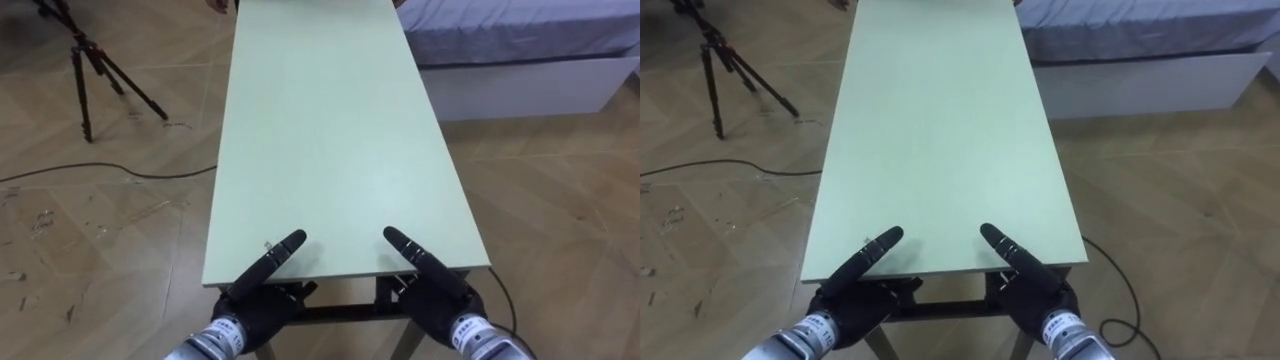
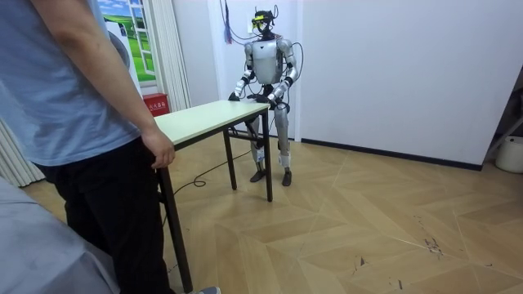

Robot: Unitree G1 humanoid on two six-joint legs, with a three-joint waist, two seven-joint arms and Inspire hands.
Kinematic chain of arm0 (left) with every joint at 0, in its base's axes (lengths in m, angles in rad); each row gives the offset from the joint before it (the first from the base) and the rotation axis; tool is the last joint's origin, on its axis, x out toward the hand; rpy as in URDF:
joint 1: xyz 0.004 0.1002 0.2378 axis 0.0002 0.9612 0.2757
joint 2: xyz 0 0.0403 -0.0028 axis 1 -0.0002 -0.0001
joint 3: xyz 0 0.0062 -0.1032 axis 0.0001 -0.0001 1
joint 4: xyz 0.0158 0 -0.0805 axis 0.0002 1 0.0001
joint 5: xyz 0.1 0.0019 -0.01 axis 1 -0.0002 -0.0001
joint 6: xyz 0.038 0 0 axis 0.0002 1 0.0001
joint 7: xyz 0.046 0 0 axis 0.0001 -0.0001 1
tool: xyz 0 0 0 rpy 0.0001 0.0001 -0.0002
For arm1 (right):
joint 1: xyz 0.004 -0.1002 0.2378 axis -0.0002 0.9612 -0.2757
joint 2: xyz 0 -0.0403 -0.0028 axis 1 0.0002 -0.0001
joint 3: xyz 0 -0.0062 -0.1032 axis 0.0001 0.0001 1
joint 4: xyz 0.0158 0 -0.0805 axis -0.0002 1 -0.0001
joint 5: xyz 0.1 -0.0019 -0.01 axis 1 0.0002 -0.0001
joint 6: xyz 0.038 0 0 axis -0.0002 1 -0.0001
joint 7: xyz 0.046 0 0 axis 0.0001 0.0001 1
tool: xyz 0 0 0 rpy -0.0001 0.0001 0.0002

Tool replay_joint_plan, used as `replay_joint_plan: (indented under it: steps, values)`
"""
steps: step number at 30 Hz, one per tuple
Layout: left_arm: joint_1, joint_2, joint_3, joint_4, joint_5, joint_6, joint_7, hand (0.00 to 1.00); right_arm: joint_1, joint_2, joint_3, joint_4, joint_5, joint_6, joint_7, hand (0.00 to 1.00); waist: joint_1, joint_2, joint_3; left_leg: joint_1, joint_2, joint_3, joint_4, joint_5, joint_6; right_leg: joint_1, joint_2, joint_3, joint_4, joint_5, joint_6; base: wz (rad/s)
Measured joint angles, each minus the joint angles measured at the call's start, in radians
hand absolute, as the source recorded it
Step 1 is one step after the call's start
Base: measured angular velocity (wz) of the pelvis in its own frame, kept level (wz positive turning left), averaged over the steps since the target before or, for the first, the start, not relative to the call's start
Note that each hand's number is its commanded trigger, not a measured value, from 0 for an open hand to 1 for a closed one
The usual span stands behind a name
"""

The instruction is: Move table with human

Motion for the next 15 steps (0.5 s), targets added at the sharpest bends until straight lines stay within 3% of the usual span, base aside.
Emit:
replay_joint_plan:
  steps: [3, 10, 11, 12, 15]
  values:
    - [0.000, -0.008, 0.007, -0.001, -0.001, 0.004, 0.026, 0.00, 0.004, 0.018, -0.011, -0.023, 0.033, 0.000, -0.051, 0.00, -0.003, 0.008, -0.0049, 0.001, 0.000, -0.001, 0.000, 0.000, 0.000, 0.001, 0.001, 0.000, 0.001, 0.001, -0.001, -0.02]
    - [0.000, -0.037, 0.034, -0.020, -0.002, 0.005, 0.111, 0.00, 0.005, 0.039, -0.015, -0.051, 0.061, -0.003, -0.130, 0.00, -0.005, 0.011, -0.0035, 0.015, -0.001, -0.004, 0.000, 0.001, 0.001, 0.006, 0.000, 0.004, 0.002, 0.002, -0.001, -0.01]
    - [0.000, -0.038, 0.034, -0.024, -0.002, 0.005, 0.119, 0.00, 0.005, 0.040, -0.015, -0.053, 0.061, -0.003, -0.133, 0.71, -0.006, 0.011, -0.0034, 0.015, -0.001, -0.004, 0.000, 0.001, 0.001, 0.006, 0.000, 0.004, 0.002, 0.002, -0.001, 0.00]
    - [0.000, -0.046, 0.039, -0.028, -0.004, 0.004, 0.135, 0.00, 0.005, 0.042, -0.015, -0.053, 0.061, -0.006, -0.134, 1.00, -0.007, 0.012, -0.0029, 0.015, -0.001, -0.004, 0.000, 0.001, 0.001, 0.006, 0.000, 0.003, 0.002, 0.002, -0.001, 0.00]
    - [0.000, -0.052, 0.041, -0.036, -0.023, -0.005, 0.160, 0.00, 0.006, 0.047, -0.015, -0.053, 0.061, -0.013, -0.134, 1.00, -0.008, 0.012, -0.0023, 0.015, -0.001, -0.004, 0.000, 0.001, 0.001, 0.006, 0.000, 0.004, 0.002, 0.002, -0.001, 0.00]
